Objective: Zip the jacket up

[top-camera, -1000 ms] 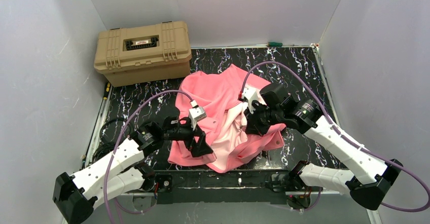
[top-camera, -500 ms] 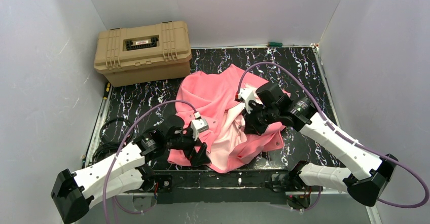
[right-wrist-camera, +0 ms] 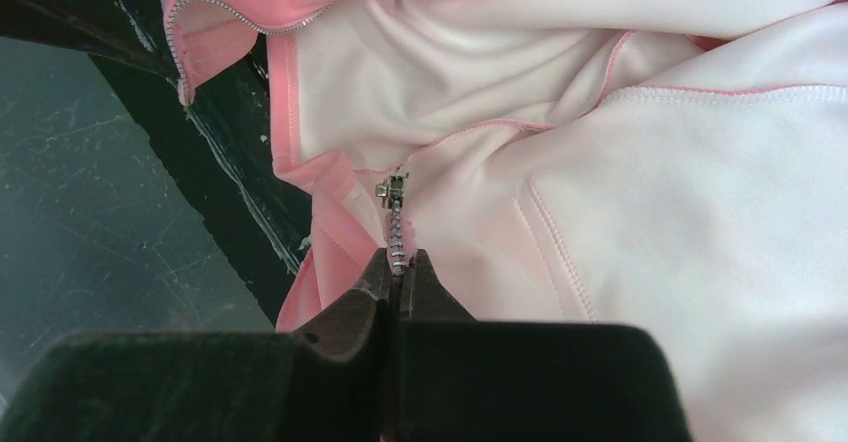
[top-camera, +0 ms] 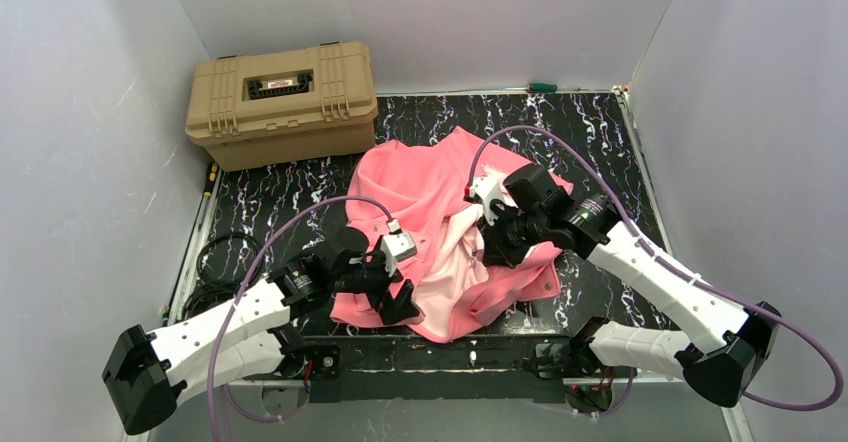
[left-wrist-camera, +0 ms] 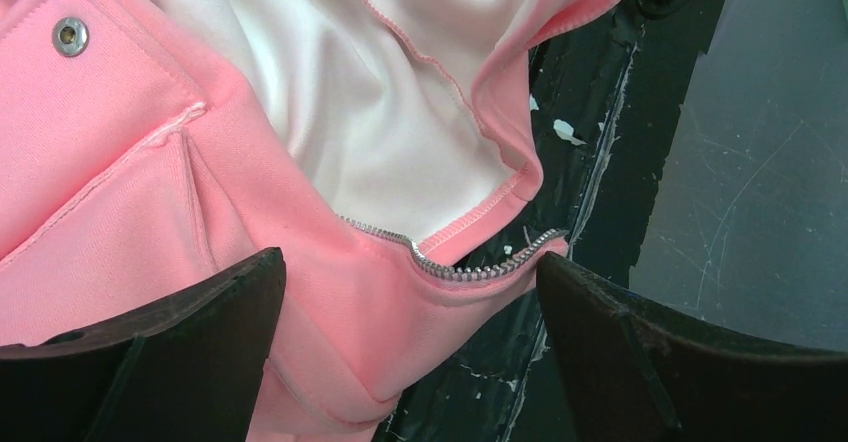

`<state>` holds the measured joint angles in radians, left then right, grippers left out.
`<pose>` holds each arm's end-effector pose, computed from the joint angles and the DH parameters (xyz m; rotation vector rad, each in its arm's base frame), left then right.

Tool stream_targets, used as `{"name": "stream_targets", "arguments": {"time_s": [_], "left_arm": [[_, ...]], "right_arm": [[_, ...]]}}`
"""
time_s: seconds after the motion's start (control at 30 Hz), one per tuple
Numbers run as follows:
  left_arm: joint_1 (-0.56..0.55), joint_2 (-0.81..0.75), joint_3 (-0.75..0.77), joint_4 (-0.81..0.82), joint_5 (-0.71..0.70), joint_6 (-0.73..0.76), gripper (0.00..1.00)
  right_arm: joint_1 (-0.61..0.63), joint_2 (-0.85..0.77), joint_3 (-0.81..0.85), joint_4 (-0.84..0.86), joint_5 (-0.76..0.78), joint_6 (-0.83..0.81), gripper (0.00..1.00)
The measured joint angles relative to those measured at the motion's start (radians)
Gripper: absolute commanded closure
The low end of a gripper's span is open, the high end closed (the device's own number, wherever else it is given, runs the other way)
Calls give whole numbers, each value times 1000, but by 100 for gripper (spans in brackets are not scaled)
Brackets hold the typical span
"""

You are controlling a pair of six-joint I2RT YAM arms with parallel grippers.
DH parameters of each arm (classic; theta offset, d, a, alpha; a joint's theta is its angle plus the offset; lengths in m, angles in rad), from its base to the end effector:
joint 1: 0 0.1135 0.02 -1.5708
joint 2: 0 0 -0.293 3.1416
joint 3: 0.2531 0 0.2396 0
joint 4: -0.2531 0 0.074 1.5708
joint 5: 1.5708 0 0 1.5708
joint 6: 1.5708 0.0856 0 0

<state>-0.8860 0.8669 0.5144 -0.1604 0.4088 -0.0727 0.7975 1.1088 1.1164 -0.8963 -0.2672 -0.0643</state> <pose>0.1012 -0.1778 0.2382 1.1058 1.8993 -0.9894 0.1372 0.1729 0.3160 -1.1637 2.2431 0.6378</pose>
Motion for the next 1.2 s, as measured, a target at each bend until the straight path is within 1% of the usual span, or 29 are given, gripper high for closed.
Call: {"name": "stream_targets", "arguments": {"time_s": [0.13, 0.2, 0.27, 0.3, 0.33, 0.37, 0.57, 0.63, 0.7, 0.77, 0.83, 0.93, 1.0, 1.1, 1.2], "left_arm": [[0, 17, 0, 5, 4, 9, 36], [0, 37, 0, 9, 6, 13, 51], [0, 59, 0, 11, 6, 17, 76], [0, 69, 1, 11, 6, 18, 87], [0, 82, 1, 11, 5, 21, 94], [0, 95, 3, 10, 3, 24, 99], [0, 119, 22, 10, -1, 39, 100], [0, 116, 48, 12, 7, 80, 100], [4, 112, 95, 14, 29, 153, 100], [20, 117, 173, -8, 82, 254, 100], [47, 144, 306, -61, 164, 402, 100], [82, 224, 559, -214, 284, 668, 100], [96, 298, 740, -364, 356, 847, 100], [106, 376, 914, -569, 423, 1074, 100], [106, 465, 1072, -820, 461, 1242, 100]], "right_arm": [[-6, -1, 0, 6, 0, 0, 99], [-7, -1, 1, 6, 0, 0, 99], [-10, -2, 1, 6, 0, 0, 99], [-11, -3, 1, 6, 0, 0, 99], [-11, -5, 1, 6, 0, 0, 99], [-11, -8, 1, 6, 0, 0, 99], [-12, -23, 1, 8, -6, -5, 99], [-12, -23, 1, 9, -19, -10, 99], [-12, -22, 2, 12, -41, -18, 99], [-12, -16, 7, 15, -63, -26, 99], [-12, -4, 26, 14, -85, -40, 99], [-13, 21, 74, 14, -142, -66, 99], [-13, 31, 101, 11, -187, -80, 99], [-13, 40, 132, -13, -238, -101, 99], [-11, 61, 169, -50, -272, -123, 99]]}}
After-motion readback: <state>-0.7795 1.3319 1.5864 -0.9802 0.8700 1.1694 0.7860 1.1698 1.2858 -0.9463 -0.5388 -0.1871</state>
